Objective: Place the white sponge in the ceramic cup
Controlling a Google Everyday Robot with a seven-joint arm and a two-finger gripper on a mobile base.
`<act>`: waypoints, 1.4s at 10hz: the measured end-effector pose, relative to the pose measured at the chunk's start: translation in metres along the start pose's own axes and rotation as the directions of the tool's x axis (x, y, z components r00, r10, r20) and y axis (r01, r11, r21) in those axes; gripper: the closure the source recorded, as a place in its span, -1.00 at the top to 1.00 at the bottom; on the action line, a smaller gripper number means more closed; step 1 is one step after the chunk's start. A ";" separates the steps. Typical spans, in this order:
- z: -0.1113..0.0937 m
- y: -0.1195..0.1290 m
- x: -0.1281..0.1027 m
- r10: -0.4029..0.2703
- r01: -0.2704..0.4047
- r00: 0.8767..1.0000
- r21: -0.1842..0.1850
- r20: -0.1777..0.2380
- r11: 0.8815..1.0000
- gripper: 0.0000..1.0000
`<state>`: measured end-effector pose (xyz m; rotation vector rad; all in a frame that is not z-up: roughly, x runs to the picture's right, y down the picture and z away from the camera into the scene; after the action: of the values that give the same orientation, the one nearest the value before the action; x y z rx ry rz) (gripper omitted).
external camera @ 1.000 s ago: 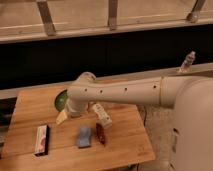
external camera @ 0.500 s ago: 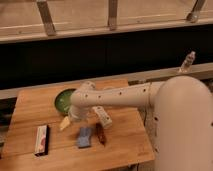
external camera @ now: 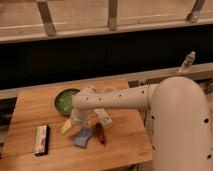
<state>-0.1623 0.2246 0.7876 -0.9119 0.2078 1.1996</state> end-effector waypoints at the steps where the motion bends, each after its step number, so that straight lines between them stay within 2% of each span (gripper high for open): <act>1: -0.002 -0.003 0.003 0.011 -0.011 1.000 0.007 0.005 1.000 0.60; 5: -0.012 -0.011 0.011 0.042 -0.043 0.999 0.035 0.024 0.998 0.60; 9: -0.001 -0.025 0.018 0.082 -0.082 0.997 0.051 -0.005 0.995 0.60; 13: 0.009 -0.026 0.019 0.089 -0.088 0.995 0.042 -0.037 0.995 0.60; 14: 0.013 -0.024 0.018 0.083 -0.082 0.995 0.035 -0.047 0.996 0.55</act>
<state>-0.1378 0.2448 0.7969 -0.9108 0.3060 1.2476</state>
